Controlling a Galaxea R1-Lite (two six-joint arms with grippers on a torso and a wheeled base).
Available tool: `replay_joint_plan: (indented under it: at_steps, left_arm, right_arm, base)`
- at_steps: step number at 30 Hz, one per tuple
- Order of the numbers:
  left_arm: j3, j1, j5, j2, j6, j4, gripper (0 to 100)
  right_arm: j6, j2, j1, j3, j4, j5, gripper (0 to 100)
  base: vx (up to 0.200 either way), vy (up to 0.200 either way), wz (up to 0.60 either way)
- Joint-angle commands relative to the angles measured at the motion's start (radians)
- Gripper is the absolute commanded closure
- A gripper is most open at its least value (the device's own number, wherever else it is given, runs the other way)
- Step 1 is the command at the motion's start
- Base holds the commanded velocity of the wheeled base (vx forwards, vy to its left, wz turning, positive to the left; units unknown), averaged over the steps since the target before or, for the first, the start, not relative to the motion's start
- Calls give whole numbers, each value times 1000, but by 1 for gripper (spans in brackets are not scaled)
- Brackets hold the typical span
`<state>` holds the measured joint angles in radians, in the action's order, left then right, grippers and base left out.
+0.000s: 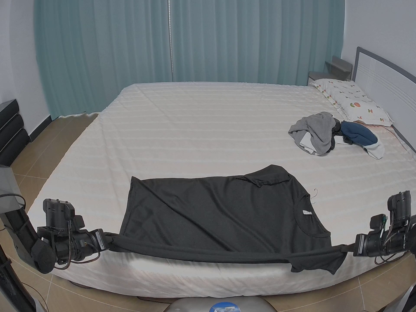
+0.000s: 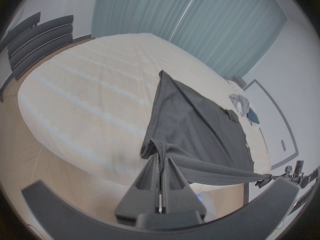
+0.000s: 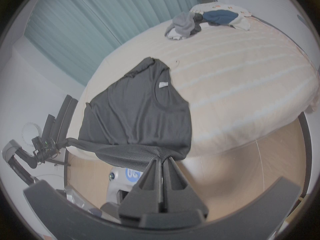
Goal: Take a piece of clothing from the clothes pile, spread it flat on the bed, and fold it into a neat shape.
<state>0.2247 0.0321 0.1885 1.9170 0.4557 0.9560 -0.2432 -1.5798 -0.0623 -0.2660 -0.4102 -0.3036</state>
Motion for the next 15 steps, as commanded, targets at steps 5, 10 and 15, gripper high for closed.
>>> replay_joint_plan:
  at_steps: [5,10,15]
  left_arm:
    - [93,2,-1,0,37,-3,100]
    - [102,3,-1,2,35,-11,100]
    - [122,3,-1,20,37,-11,100]
  right_arm:
    - [-22,-115,4,-144,2,8,100]
    - [-22,-151,4,-168,-4,4,100]
    - [-24,-190,7,-194,-7,3,100]
  base:
    - [0,0,0]
    - [0,0,0]
    - [0,0,0]
